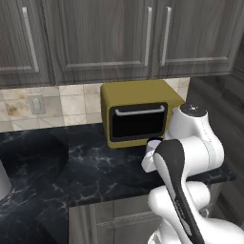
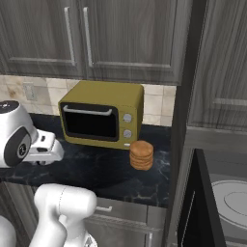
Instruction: Pick the mug from the counter and place it inside the microwave. Then close the microwave.
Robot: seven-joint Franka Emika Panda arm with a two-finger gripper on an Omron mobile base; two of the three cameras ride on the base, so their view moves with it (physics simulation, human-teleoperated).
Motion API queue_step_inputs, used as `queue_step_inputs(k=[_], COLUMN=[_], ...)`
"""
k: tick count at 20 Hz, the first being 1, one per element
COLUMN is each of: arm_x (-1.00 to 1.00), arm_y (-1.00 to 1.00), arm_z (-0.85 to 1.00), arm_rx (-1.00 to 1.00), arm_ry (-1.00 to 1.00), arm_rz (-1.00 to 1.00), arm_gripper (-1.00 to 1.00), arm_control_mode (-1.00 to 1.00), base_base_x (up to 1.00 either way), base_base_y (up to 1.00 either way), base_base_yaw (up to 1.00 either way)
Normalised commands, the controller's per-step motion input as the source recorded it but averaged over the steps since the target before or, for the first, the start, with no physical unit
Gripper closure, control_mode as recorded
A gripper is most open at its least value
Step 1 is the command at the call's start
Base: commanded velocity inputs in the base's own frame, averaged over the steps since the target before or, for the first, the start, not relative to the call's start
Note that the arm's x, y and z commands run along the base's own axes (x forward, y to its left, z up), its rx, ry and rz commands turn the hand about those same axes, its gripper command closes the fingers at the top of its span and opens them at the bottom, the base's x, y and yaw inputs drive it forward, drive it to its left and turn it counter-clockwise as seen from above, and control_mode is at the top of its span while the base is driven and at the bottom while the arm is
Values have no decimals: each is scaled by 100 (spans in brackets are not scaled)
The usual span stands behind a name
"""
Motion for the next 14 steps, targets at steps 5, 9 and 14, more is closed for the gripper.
queue_step_inputs(k=[5,9,14], arm_x=[-11,0,0], arm_y=[0,0,0], arm_z=[0,0,0], arm_rx=[0,0,0], arm_ry=[-1,0,0], arm_rz=[-10,0,0], arm_gripper=[100,100,100], arm_control_mode=[-100,-100,-100], base_base_x=[0,0,0], base_base_y=[0,0,0], base_base_yaw=[0,0,0])
